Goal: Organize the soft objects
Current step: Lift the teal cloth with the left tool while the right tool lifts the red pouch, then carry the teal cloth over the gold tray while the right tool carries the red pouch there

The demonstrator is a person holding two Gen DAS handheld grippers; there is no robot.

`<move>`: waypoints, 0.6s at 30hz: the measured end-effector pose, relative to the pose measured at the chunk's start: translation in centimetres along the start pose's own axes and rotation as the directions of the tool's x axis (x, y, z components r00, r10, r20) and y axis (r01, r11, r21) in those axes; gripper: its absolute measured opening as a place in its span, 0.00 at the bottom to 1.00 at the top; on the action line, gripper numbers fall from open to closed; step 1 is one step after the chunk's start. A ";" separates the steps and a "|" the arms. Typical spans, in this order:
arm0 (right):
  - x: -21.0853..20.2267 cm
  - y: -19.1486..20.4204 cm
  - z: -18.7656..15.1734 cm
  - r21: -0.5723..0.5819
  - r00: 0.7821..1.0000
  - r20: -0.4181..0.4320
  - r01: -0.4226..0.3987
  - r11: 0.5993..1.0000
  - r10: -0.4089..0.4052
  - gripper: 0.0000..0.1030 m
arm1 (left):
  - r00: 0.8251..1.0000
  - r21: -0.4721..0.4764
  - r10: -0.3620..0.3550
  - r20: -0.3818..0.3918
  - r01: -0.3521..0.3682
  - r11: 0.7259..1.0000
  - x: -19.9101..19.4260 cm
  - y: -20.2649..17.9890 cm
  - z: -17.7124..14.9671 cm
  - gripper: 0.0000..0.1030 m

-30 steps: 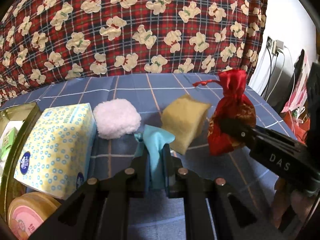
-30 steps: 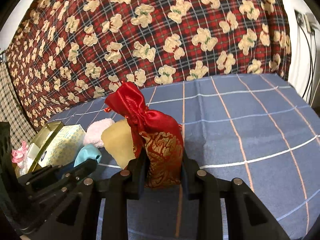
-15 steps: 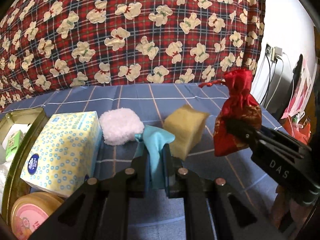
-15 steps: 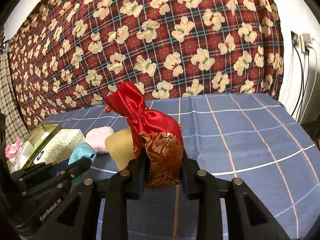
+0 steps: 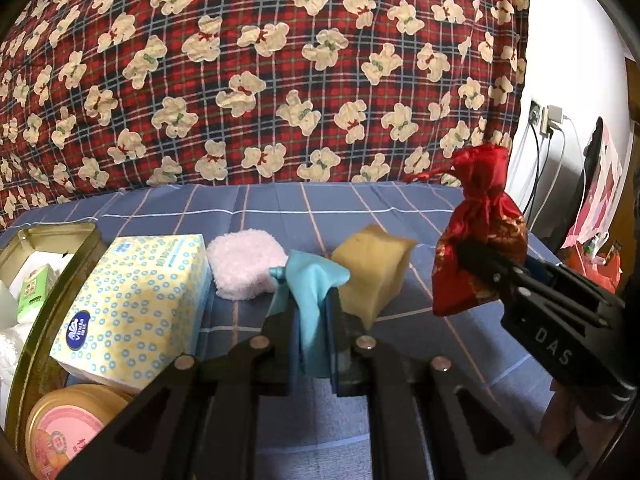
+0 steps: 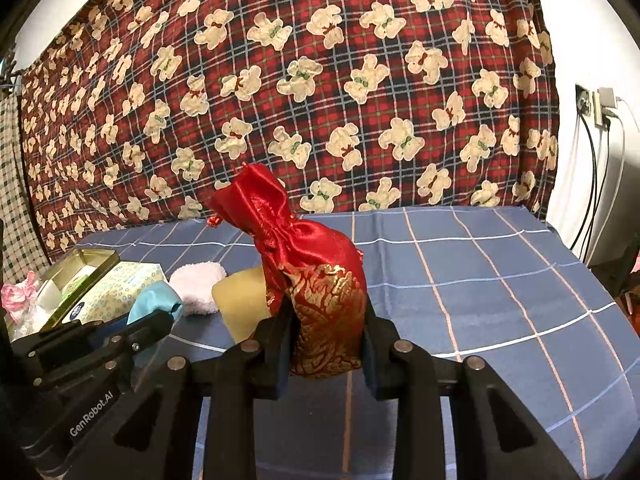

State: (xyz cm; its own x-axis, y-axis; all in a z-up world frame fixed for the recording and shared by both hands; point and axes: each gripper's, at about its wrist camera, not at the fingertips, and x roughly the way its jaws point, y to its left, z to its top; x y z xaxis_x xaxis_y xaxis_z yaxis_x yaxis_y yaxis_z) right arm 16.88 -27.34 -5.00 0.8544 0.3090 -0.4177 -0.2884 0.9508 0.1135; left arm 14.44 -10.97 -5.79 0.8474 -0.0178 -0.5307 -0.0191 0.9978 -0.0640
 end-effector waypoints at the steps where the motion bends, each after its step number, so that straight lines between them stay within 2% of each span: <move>1: -0.1 0.1 0.0 -0.002 1.000 0.004 0.004 1.000 -0.004 0.31 | 1.000 -0.001 0.000 0.004 0.000 1.000 -0.1 0.0 0.0 0.09; 18: -1.6 1.3 -0.2 -0.039 0.997 0.081 0.021 0.999 -0.018 0.31 | 0.998 0.007 0.013 0.064 -0.013 1.000 -1.4 0.0 -0.2 0.09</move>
State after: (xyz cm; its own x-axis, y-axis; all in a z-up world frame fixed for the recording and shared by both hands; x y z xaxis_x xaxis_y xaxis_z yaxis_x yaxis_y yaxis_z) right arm 15.03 -26.58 -4.39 0.8917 0.2928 -0.3452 -0.2868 0.9555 0.0695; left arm 13.16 -10.92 -5.22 0.8791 -0.0010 -0.4766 -0.0267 0.9983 -0.0513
